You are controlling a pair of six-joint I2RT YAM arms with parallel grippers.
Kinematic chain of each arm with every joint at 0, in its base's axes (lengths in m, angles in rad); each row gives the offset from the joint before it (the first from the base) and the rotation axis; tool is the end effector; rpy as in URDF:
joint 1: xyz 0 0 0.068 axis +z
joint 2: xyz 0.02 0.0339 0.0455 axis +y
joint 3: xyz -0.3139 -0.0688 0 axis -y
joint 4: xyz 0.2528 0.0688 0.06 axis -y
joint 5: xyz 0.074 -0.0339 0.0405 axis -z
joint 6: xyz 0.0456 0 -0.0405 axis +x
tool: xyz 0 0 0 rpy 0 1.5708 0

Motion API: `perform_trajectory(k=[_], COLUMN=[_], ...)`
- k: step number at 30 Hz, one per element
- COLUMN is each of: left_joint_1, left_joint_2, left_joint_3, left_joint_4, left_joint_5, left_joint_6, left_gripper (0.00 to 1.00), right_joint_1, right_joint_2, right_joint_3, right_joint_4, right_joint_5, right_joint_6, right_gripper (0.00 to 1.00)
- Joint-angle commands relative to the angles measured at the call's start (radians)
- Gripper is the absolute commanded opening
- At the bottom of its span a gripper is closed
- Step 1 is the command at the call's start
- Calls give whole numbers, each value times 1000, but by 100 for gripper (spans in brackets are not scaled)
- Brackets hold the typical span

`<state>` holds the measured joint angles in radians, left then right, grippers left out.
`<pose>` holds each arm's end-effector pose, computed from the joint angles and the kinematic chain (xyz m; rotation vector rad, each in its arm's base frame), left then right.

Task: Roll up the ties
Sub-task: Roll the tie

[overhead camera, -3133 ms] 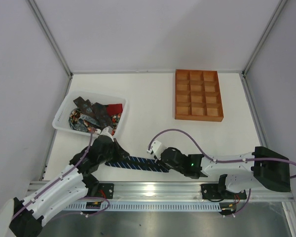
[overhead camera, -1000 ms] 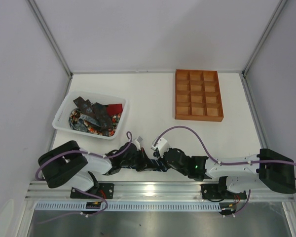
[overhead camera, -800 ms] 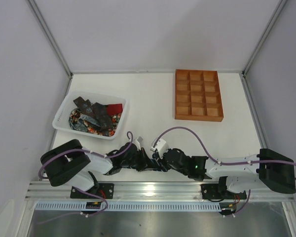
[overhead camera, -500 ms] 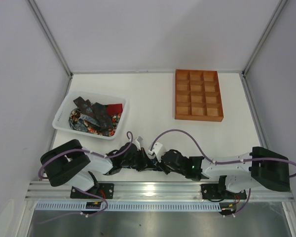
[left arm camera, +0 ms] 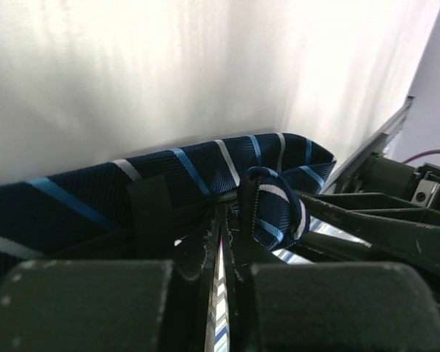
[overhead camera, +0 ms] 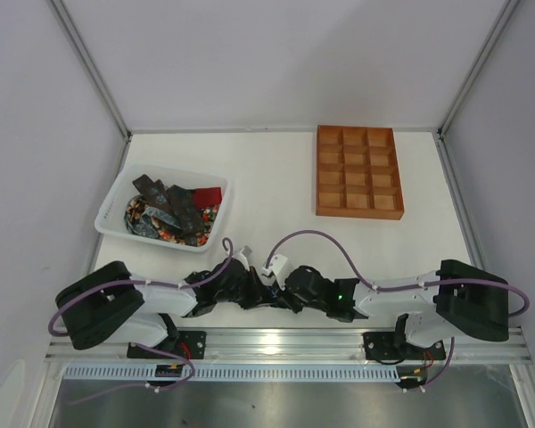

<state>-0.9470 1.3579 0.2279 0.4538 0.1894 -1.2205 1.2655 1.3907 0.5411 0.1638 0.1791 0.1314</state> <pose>0.1148 -0.1742 0.1429 -0.2383 2.6054 -1.2242 0.0882 0.2529 0.1968 -1.1528 1.9925 0.5426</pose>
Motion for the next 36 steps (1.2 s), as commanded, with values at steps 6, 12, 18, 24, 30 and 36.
perform_trajectory(k=[6,12,18,24,30,36], left_joint_1=[-32,-32,-29,-26,-24,-22], left_joint_2=[-236,-332,-387,-315,-292,-263], left_joint_3=[8,-15,5,40,25,11], left_joint_4=[-185,-224,-285,-267,-248,-227], left_joint_5=[-50,-65,-110,-88,-88,-79], left_joint_6=[68,59,73,93,92,92], left_gripper=[20,17,18,18,18,15], right_joint_1=[-48,-49,-49,-48,-43,-35], right_joint_2=[67,87,99,85,70,68], right_joint_3=[33,49,59,54,43,54], right_joint_4=[-21,-26,-30,-32,-32,-46], right_joint_5=[-118,-162,-216,-214,-196,-181], right_joint_6=[5,-13,-32,-32,-29,-32], right_gripper=[9,9,12,15,18,29])
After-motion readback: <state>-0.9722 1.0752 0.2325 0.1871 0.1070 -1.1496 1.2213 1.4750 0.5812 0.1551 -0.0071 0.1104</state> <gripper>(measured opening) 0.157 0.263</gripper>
